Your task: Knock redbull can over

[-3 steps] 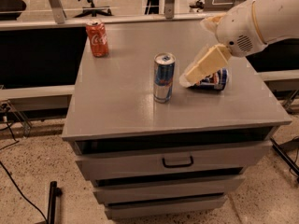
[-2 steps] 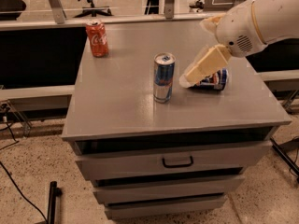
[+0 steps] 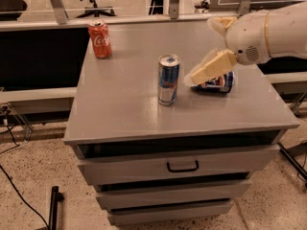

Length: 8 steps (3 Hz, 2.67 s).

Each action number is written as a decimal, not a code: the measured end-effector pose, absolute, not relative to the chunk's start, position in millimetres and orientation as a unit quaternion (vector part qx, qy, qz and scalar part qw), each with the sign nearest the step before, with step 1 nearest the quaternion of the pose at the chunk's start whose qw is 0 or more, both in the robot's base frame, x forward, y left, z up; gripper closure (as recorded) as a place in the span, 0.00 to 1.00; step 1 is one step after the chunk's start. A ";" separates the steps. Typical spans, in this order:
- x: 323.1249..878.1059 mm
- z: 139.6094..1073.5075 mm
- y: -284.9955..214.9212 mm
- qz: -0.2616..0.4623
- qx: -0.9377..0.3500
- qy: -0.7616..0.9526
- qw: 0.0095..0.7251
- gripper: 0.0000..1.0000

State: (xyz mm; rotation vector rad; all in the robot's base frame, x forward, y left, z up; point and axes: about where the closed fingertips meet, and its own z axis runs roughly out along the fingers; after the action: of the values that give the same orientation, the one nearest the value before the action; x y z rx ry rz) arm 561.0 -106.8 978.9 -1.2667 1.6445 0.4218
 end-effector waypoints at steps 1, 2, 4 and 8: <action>570.5 971.1 -106.8 0.192 -0.508 0.662 0.516 0.00; 577.0 960.8 -104.7 0.214 -0.496 0.653 0.531 0.00; 581.8 941.9 -87.8 0.258 -0.481 0.627 0.556 0.00; 591.6 908.8 -68.9 0.293 -0.464 0.618 0.564 0.00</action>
Offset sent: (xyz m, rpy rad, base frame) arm 0.0247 -0.0014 -0.0322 0.2078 -0.0274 0.0176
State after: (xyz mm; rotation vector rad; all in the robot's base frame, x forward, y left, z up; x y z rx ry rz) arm 591.6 -68.9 908.8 -1.0911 1.4536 0.6905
